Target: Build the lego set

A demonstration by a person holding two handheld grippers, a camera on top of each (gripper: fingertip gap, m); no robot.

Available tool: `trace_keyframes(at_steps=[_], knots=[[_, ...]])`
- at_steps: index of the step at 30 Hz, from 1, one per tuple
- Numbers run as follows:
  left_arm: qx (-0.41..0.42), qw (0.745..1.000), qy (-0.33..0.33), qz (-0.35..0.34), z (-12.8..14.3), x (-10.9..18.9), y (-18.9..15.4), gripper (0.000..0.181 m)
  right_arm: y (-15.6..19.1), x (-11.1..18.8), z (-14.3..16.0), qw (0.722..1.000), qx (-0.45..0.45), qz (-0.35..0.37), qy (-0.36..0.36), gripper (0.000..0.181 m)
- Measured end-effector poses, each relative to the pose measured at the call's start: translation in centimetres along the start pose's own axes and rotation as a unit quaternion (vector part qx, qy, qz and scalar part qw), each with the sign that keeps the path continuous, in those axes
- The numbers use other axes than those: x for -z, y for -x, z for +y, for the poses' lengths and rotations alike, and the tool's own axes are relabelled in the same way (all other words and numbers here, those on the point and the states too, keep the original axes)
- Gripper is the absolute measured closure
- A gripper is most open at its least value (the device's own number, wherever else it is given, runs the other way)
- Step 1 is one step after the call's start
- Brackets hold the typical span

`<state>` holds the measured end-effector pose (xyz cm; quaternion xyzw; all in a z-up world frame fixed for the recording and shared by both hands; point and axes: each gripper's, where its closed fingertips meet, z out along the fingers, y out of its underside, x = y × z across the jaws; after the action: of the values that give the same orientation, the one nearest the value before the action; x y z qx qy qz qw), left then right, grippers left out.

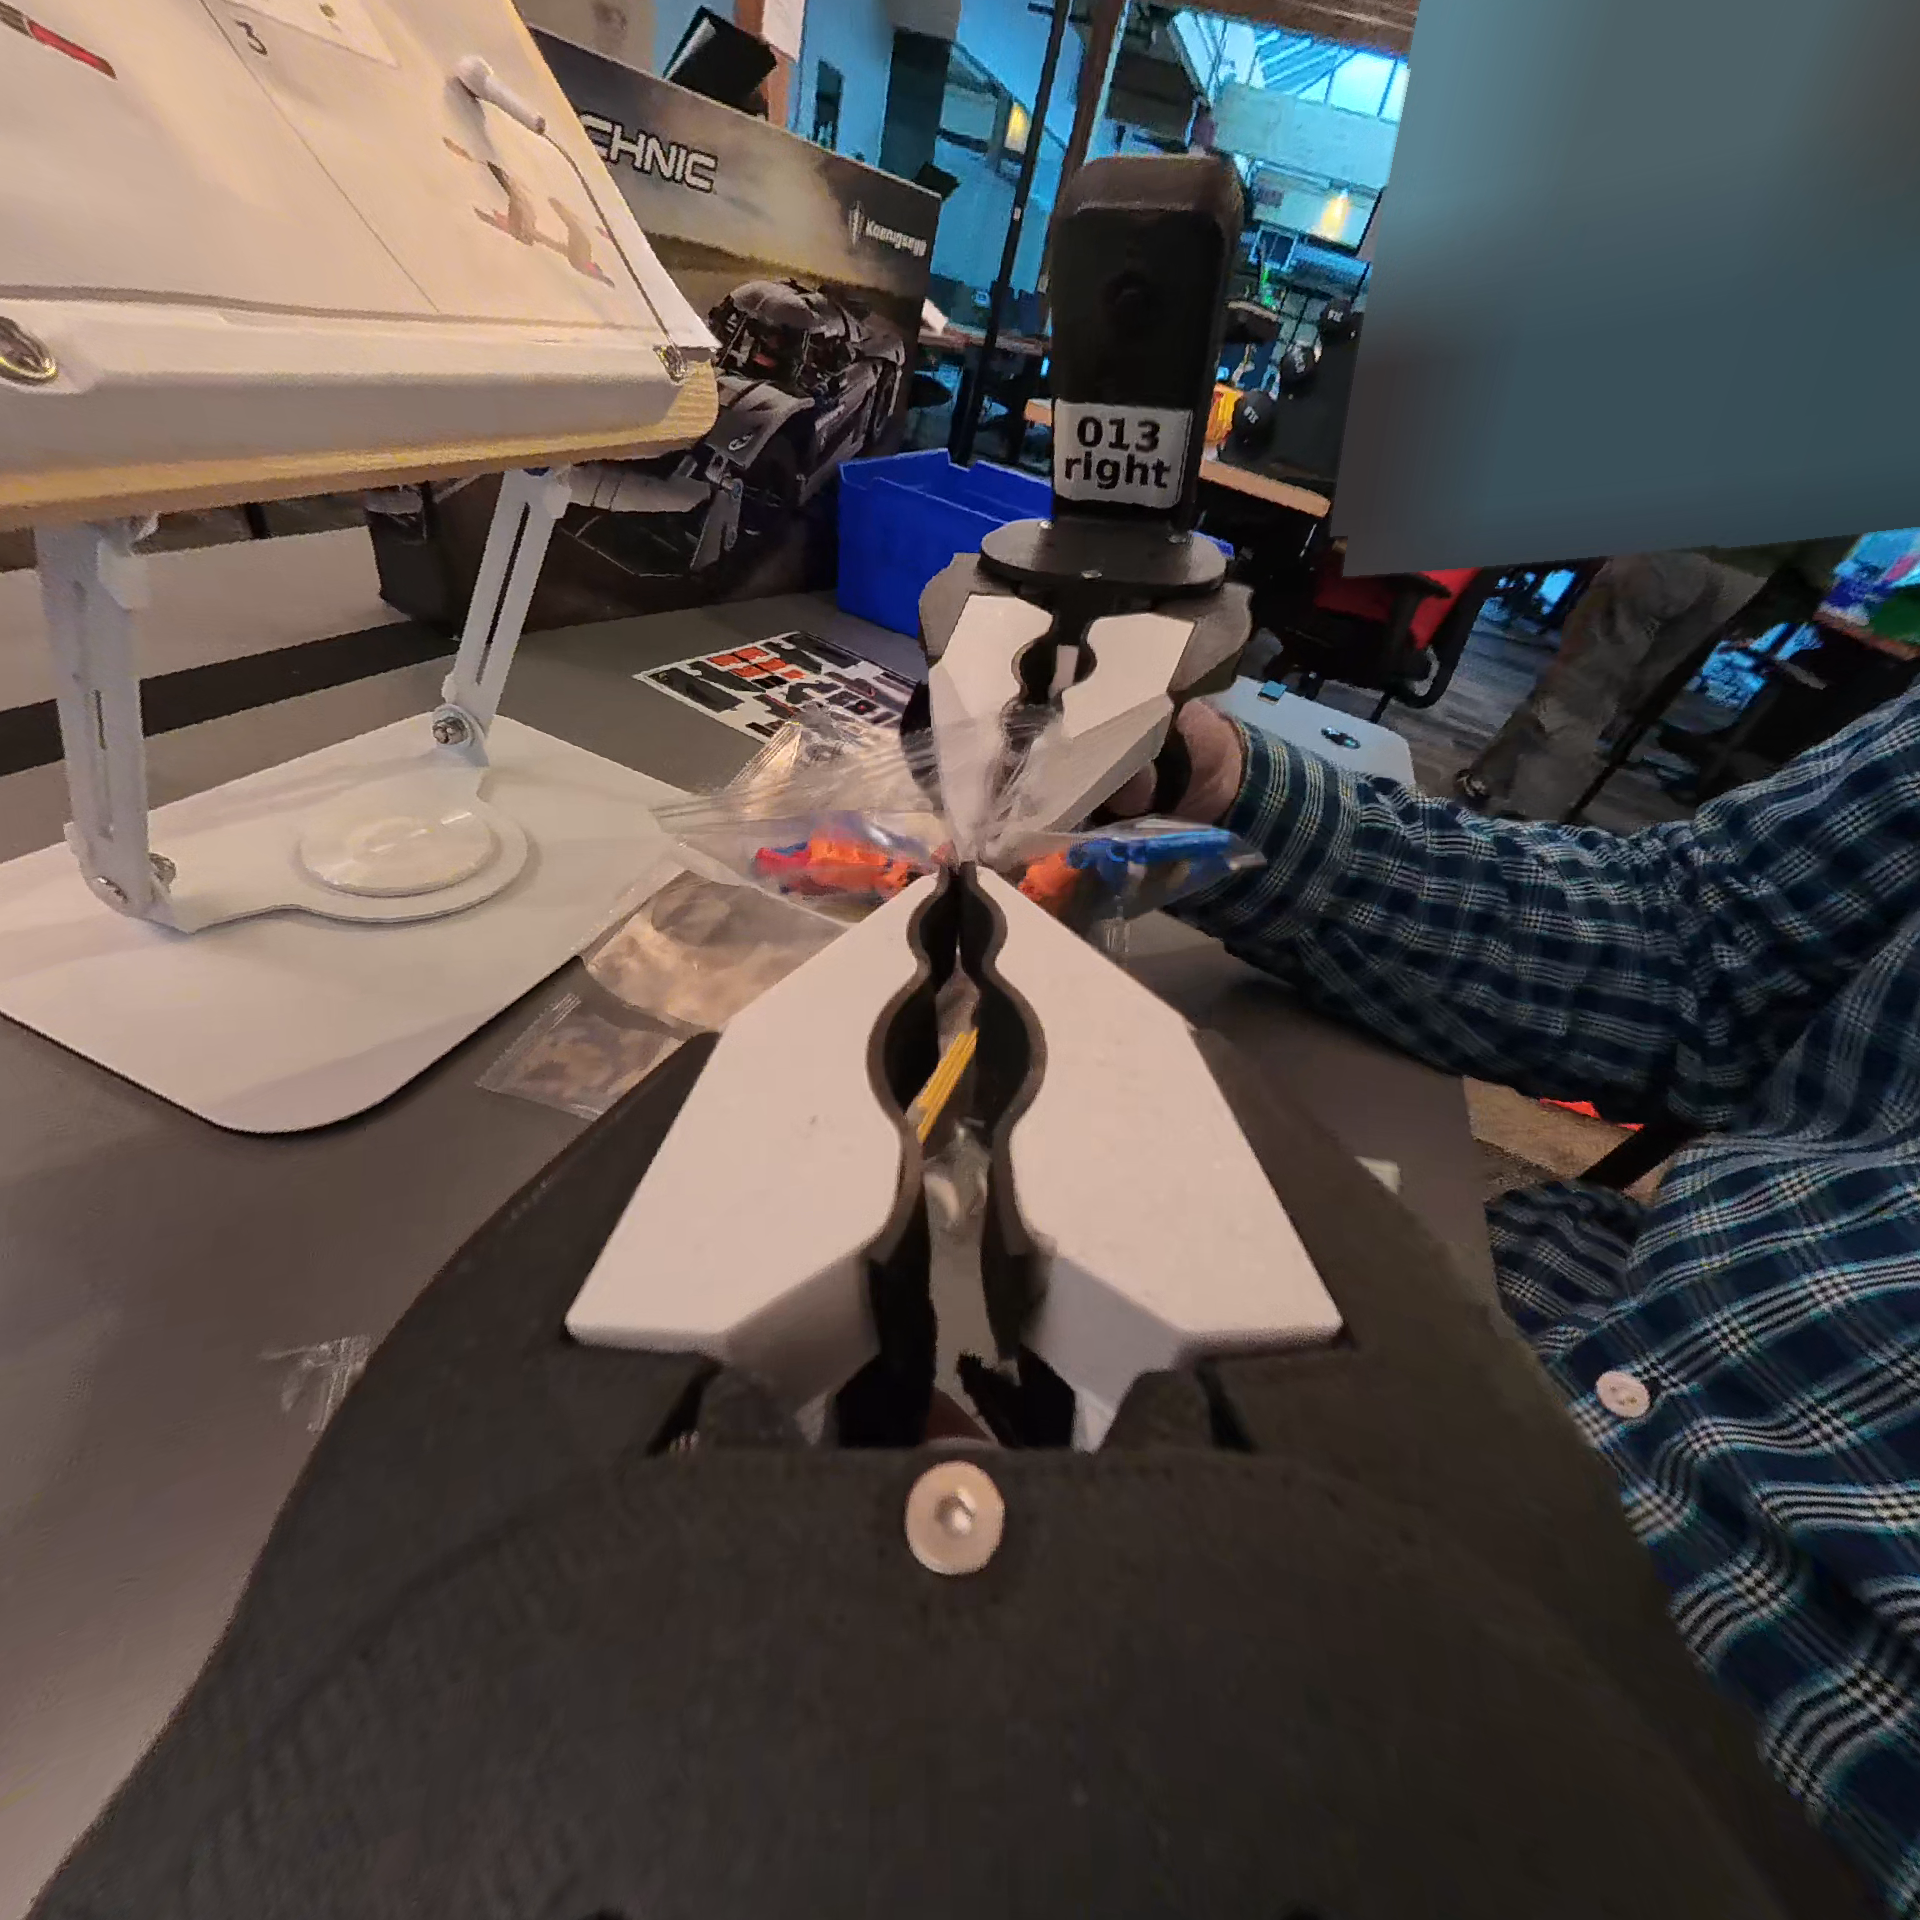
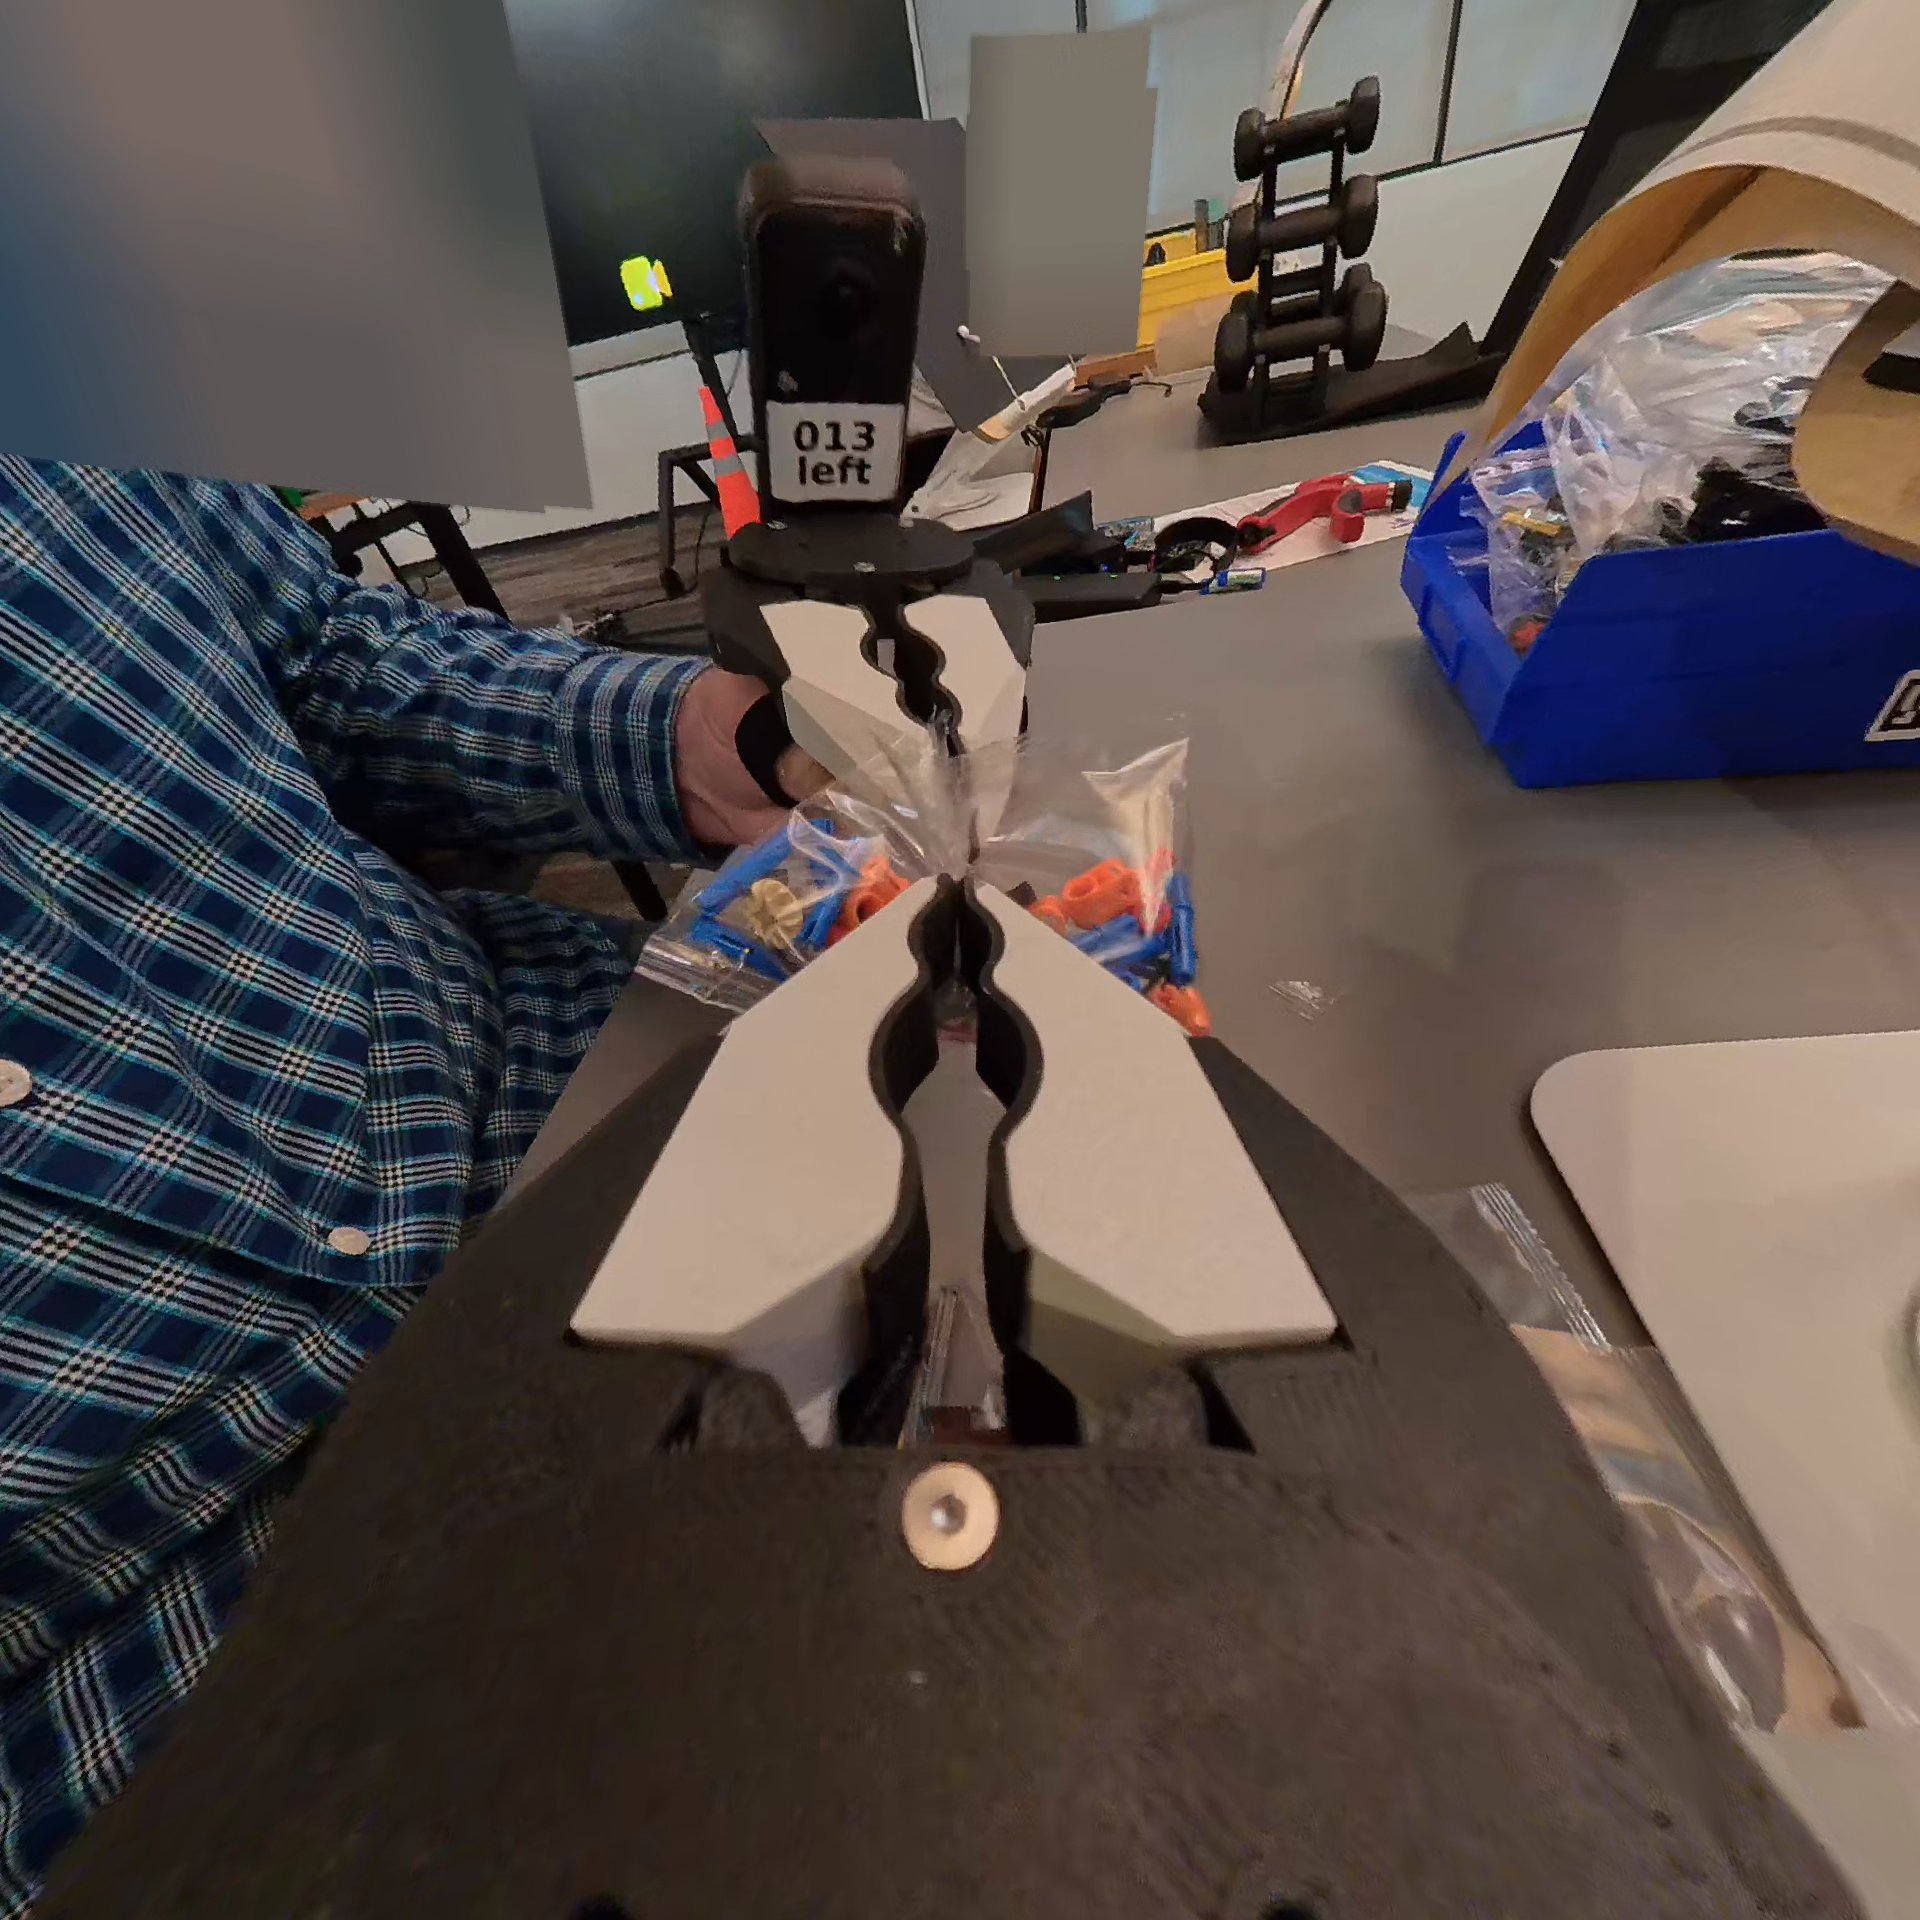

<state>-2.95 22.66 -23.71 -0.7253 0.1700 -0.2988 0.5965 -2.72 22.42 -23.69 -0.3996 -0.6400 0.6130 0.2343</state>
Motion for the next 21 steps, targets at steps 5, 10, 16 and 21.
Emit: trace_keyframes(at_steps=[5,10,16,21], knots=[[-0.014,1.000,0.008,-0.001,0.0,0.5,0.1,0.181,0.0,0.3,0.1,1.000,0.002,0.004,0.009,0.181],[-0.003,0.999,0.019,-0.026,0.8,2.0,1.6,0.181,-0.4,1.1,0.0,0.999,0.015,0.025,0.020,0.181],[-0.004,1.000,0.019,-0.015,0.7,0.8,0.7,0.165,0.2,0.0,0.3,0.999,0.019,0.008,0.027,0.181],[0.014,1.000,0.017,0.005,0.9,0.0,0.1,0.153,0.5,-0.2,0.4,0.999,0.018,-0.003,0.026,0.181]])
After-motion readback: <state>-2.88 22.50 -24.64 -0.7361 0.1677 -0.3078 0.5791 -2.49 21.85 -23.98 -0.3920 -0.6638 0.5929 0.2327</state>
